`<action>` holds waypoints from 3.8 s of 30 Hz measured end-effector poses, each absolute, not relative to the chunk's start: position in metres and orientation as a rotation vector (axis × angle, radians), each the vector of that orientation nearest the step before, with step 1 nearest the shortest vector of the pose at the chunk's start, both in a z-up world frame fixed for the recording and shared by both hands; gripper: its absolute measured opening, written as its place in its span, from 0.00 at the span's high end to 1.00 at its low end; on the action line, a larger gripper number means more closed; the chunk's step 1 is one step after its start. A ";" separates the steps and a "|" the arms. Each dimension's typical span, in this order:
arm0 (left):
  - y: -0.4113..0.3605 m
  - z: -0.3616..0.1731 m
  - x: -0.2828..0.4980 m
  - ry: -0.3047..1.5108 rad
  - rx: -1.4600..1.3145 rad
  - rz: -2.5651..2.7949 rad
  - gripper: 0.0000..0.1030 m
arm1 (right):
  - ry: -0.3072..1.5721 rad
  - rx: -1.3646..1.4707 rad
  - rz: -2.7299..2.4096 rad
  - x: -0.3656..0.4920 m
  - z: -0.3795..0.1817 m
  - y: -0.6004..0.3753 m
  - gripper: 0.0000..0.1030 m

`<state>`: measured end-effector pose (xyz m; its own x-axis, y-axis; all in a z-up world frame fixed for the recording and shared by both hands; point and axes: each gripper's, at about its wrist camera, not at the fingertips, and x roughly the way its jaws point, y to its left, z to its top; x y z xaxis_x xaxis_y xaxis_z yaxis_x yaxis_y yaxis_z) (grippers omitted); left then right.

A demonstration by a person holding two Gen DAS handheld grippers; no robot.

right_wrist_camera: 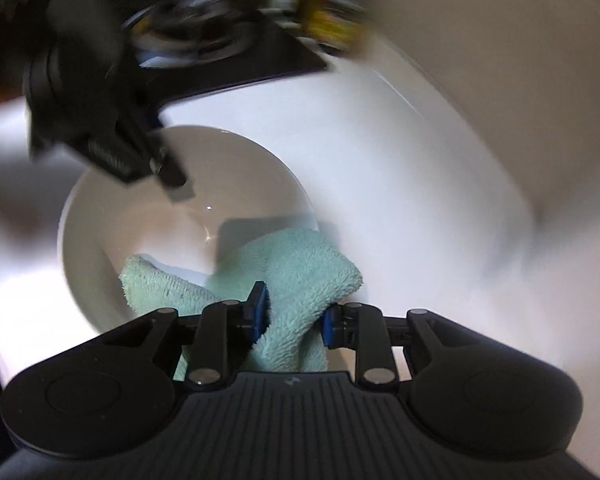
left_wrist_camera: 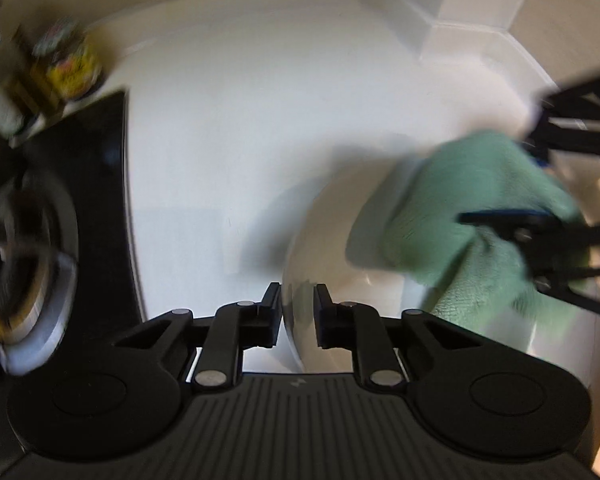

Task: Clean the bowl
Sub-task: 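Grip the bowl rim with the left tool while the right tool scrubs the inner wall, then hold the bowl rim with the left tool while the right tool wipes the bowl bottom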

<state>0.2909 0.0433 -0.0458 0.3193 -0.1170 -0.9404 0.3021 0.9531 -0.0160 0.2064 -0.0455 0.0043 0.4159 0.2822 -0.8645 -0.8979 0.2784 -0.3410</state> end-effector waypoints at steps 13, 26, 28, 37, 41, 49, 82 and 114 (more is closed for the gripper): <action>0.054 -0.065 0.297 1.157 0.061 -0.197 0.67 | 0.844 -0.742 0.995 0.241 0.000 -0.051 0.81; 0.063 -0.070 0.275 1.130 -0.200 0.044 0.58 | 0.936 -0.061 0.357 0.129 -0.006 -0.090 0.75; 0.061 -0.070 0.269 1.146 -0.187 0.069 0.64 | 0.915 -0.057 0.338 0.122 -0.009 -0.086 0.75; 0.052 -0.054 0.292 1.238 0.123 -0.275 0.83 | 0.838 -0.791 0.818 0.194 -0.004 -0.084 0.76; 0.034 -0.053 0.316 1.256 0.248 -0.338 0.81 | 0.741 -1.023 1.038 0.212 -0.002 -0.075 0.76; 0.039 -0.056 0.331 1.218 0.179 -0.246 0.70 | 0.744 -0.972 1.051 0.241 -0.003 -0.059 0.77; 0.015 -0.063 0.323 1.262 0.340 -0.318 0.75 | 0.832 -0.891 1.022 0.215 0.007 -0.074 0.78; 0.037 -0.058 0.292 1.260 0.089 -0.136 0.79 | 0.899 -0.597 0.666 0.164 0.000 -0.074 0.75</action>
<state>0.2921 0.0374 -0.0580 0.2992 -0.0532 -0.9527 0.1513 0.9885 -0.0077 0.1635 -0.0737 -0.0005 0.4537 0.2666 -0.8503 -0.7355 0.6508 -0.1884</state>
